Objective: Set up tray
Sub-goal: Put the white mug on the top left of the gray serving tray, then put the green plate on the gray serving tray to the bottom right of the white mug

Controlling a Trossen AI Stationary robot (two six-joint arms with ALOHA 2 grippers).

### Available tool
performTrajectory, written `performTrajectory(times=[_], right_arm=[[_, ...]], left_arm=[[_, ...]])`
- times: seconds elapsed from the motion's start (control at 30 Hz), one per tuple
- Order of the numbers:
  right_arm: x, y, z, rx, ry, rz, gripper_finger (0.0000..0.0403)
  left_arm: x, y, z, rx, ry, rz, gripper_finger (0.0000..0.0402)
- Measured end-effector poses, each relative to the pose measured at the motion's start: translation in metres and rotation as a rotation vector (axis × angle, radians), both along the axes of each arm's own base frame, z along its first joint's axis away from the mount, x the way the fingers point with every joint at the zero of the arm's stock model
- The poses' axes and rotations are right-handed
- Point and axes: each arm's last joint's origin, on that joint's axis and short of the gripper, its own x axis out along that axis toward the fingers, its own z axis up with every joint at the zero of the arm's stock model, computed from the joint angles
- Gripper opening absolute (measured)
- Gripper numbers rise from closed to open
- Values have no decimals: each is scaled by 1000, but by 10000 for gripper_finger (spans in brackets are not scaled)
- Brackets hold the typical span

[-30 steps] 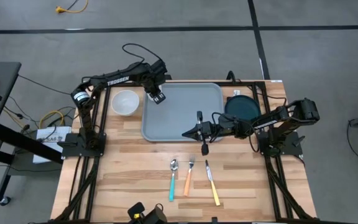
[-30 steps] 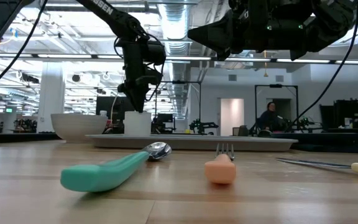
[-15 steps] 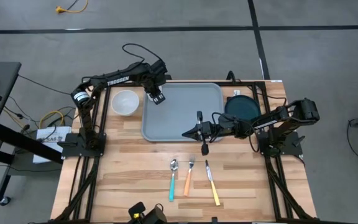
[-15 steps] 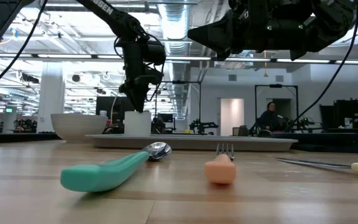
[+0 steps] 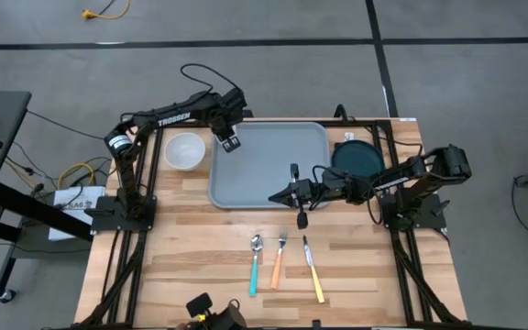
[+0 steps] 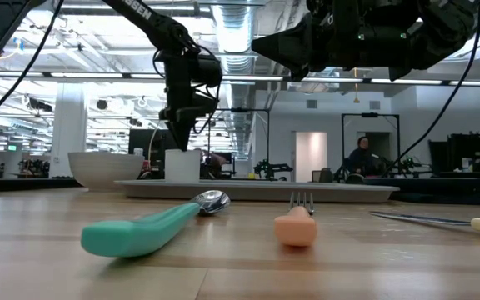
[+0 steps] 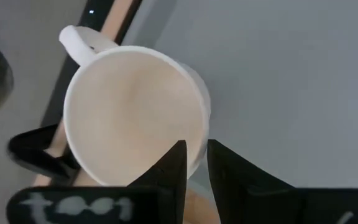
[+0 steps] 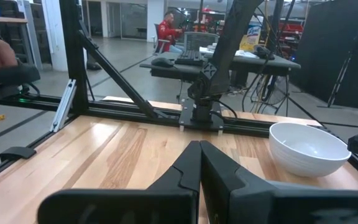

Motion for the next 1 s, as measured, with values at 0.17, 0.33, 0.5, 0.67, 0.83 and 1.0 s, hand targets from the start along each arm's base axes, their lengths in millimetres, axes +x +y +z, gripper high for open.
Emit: performTrajectory(times=[0.17,0.33,0.5,0.67,0.83,1.0], right_arm=[[0,0,0,0,0,0,0],[0,0,0,0,0,0,0],[0,0,0,0,0,0,0],[0,0,0,0,0,0,0],[0,0,0,0,0,0,0],[0,0,0,0,0,0,0]], left_arm=[[0,0,0,11,11,-12,53],[0,0,0,7,4,5,53],[1,-2,0,-50,-44,8,69],[2,-3,0,-26,-28,21,122],[1,-4,1,-4,13,25,173],[1,-4,21,-13,21,22,196]])
